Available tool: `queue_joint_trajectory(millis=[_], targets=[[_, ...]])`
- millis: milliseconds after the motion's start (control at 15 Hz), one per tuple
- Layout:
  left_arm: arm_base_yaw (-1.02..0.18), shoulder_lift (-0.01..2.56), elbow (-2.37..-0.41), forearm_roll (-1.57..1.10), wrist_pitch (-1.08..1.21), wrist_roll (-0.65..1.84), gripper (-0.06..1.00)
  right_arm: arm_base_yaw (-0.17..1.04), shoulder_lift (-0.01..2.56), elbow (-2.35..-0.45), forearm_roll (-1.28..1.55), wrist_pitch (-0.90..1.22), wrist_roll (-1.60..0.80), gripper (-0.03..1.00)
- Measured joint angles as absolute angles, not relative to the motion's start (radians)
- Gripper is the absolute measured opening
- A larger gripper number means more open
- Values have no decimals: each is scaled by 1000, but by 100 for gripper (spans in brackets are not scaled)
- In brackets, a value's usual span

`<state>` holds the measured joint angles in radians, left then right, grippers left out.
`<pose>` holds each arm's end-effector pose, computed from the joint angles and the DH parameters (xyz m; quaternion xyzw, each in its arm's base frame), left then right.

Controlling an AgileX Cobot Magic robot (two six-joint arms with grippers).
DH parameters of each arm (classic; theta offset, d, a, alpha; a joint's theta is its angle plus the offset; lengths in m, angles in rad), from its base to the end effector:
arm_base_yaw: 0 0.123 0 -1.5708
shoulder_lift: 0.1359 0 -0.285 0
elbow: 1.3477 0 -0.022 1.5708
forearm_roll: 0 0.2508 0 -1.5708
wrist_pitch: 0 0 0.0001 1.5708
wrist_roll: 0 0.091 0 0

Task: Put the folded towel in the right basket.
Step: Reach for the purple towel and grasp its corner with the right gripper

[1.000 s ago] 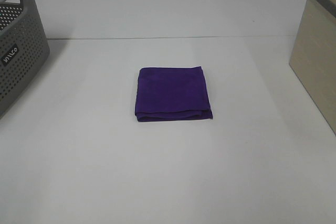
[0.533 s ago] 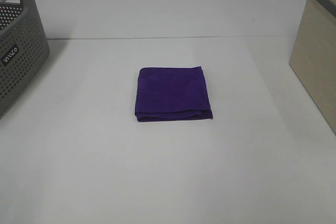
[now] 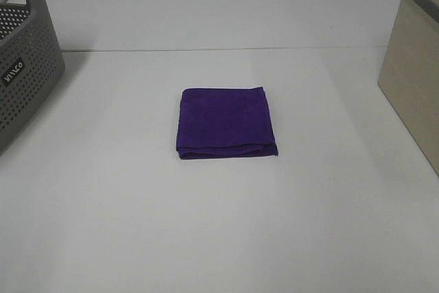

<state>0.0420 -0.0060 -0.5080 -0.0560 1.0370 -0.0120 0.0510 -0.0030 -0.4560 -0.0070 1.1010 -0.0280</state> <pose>-0.0056 -0.0046 0.2815 -0.0218 0.8426 -0.0199 0.5377 -0.0023 -0.0007 0.2618 -0.0344 0.8730 0.0021 0.4864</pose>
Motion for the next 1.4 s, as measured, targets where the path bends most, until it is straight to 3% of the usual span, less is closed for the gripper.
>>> queue_joint_trajectory(millis=[1400], targets=[[42, -6, -508, -56, 1037, -12, 99, 51, -3, -456, -7, 1101, -28, 98]])
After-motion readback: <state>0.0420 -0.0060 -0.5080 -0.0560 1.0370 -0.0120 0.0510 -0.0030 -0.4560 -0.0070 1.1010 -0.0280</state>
